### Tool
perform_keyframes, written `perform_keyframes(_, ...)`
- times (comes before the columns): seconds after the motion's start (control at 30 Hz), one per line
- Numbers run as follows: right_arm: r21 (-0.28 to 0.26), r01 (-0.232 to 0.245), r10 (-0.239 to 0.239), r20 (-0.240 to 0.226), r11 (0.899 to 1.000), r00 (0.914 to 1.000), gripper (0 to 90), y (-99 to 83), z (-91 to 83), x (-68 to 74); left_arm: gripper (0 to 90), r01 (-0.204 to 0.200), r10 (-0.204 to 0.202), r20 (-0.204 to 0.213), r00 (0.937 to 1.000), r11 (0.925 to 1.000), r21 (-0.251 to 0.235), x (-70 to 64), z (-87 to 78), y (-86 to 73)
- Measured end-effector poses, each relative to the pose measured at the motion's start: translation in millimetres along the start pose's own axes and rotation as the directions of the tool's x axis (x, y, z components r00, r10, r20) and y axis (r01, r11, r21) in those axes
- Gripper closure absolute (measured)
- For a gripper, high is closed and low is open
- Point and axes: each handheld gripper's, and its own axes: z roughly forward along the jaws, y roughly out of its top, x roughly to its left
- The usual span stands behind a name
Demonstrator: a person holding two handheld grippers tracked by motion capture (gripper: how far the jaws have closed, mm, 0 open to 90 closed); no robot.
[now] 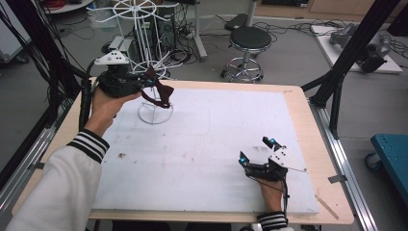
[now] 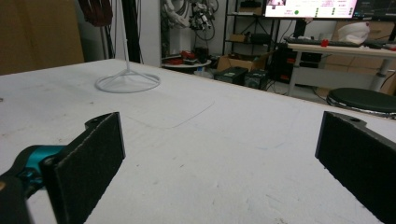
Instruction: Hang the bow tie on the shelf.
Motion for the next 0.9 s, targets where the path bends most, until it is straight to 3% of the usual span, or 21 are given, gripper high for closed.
perform_keyframes(0.1, 0.002, -0.023, 0.023, 0.014, 1.000, 0.9996, 0.7, -4.0, -1.0, -1.3, 83.4, 0.008, -0.008, -0.007, 0.9999, 0.9999, 0.005, 2.6, 3.4, -1.1)
perform_keyframes(0.63, -0.007, -0.023, 0.023, 0.021, 1.000, 0.9995, 0.7, -4.7, -2.5, -0.7, 81.7, 0.031, -0.030, -0.015, 0.9994, 0.9994, 0.015, 4.2, 17.1, -4.5)
perform_keyframes(0.9, -0.009, -0.013, 0.013, 0.022, 1.000, 0.9997, 0.7, -4.8, -2.3, -0.8, 73.1, 0.048, -0.048, -0.036, 0.9982, 0.9988, 0.007, 5.2, 18.2, -4.9)
